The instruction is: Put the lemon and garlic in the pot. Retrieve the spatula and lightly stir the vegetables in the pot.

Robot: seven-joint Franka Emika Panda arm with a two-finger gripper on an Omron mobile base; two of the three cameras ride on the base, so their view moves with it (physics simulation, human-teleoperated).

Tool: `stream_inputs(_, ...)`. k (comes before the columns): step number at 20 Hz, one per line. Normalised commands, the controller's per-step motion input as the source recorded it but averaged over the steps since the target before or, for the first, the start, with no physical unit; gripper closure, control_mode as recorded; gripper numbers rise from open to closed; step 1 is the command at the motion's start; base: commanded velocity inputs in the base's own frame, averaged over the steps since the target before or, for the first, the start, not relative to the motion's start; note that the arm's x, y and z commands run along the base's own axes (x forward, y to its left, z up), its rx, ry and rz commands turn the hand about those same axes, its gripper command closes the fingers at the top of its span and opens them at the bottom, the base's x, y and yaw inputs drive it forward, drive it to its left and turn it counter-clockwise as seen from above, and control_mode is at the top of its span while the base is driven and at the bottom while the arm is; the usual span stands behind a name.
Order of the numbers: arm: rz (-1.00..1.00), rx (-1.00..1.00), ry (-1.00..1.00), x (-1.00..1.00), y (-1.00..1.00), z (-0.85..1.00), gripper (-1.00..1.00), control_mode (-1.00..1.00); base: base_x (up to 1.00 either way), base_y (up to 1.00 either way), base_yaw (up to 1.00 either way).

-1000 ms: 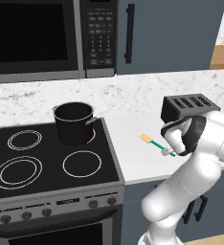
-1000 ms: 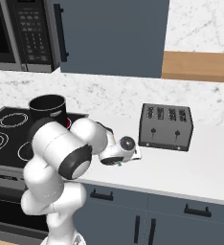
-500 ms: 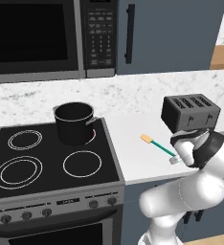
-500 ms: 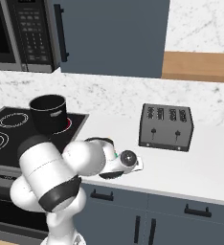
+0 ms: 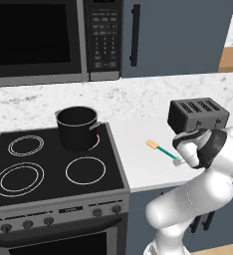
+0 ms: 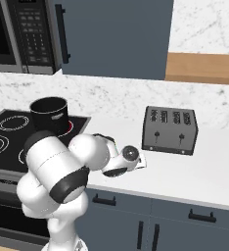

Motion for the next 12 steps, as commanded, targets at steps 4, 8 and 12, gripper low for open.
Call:
stream_inputs(4, 0.0, 0.0, 0.0, -0.02, 0.0, -0.28, -1.0, -1.0, 0.0, 0.0, 0.0)
stream_inputs(8, 0.0, 0.0, 0.0, -0.36, 0.0, -0.53, -1.0, -1.0, 0.0, 0.0, 0.0)
stream_inputs(12, 0.0, -0.02, 0.0, -0.04, 0.0, -0.46, 1.0, -1.0, 0.0, 0.0, 0.0)
